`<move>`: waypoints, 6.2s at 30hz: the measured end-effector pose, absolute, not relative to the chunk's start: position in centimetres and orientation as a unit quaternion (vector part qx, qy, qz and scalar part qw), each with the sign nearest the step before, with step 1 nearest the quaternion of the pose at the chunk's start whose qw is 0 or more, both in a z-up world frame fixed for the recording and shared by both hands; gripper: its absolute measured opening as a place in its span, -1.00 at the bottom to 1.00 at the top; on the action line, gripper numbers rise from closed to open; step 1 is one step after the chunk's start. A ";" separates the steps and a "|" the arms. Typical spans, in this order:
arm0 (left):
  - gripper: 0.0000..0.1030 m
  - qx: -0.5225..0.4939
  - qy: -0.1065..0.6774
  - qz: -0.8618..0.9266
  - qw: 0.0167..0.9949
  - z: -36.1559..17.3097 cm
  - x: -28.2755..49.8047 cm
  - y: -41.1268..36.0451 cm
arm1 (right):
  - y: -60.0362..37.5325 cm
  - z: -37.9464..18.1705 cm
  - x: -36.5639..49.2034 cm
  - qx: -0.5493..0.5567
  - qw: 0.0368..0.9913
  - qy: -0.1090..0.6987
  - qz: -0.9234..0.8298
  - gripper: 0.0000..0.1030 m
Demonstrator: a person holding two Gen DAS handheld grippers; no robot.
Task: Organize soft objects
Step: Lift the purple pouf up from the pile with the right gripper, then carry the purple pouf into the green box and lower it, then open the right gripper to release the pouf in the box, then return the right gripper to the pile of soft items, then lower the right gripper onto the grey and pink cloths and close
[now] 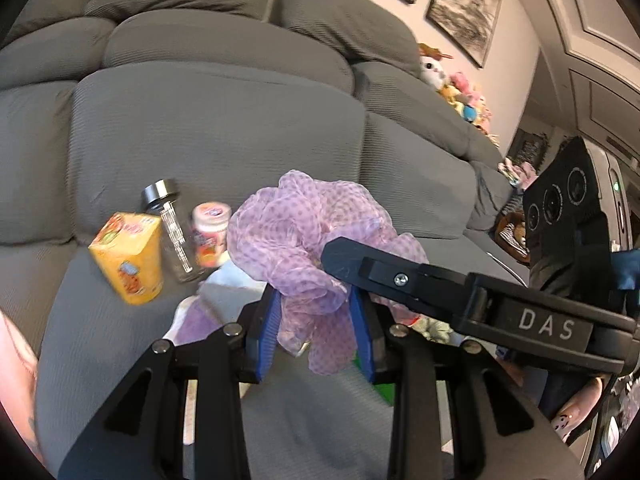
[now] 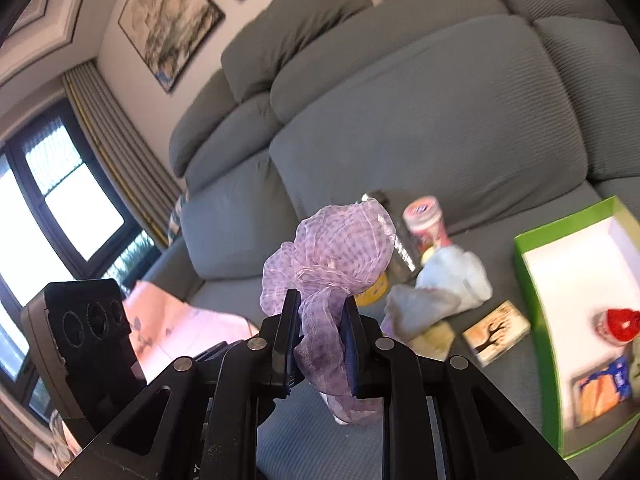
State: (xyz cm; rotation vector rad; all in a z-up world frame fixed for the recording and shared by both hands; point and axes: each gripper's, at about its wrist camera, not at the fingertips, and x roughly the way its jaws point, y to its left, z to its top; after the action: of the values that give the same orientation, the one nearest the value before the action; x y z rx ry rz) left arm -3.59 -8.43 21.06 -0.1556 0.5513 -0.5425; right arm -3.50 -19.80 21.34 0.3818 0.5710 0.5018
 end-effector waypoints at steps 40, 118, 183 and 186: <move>-0.41 -0.039 0.351 -0.373 0.858 17.9 1.3 -24.8 | -35.7 18.4 -4.1 0.270 0.927 0.256 0.052 -0.58; 0.97 -0.119 0.354 -0.232 0.898 16.9 -0.5 -8.7 | -35.4 20.0 -5.9 0.205 0.941 0.244 -0.117 0.78; 0.86 -0.245 0.467 -0.107 0.843 7.1 0.0 6.2 | -12.4 10.0 4.7 0.034 0.891 0.444 0.089 0.76; 0.70 -0.245 0.473 -0.131 0.836 6.7 0.0 4.9 | -14.2 11.6 4.0 0.061 0.909 0.400 0.102 0.76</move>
State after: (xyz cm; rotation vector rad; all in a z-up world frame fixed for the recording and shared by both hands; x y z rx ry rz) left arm -0.03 4.89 6.67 -0.5190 1.0012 -0.2764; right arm 4.01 -14.25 11.63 0.1251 0.8258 0.2102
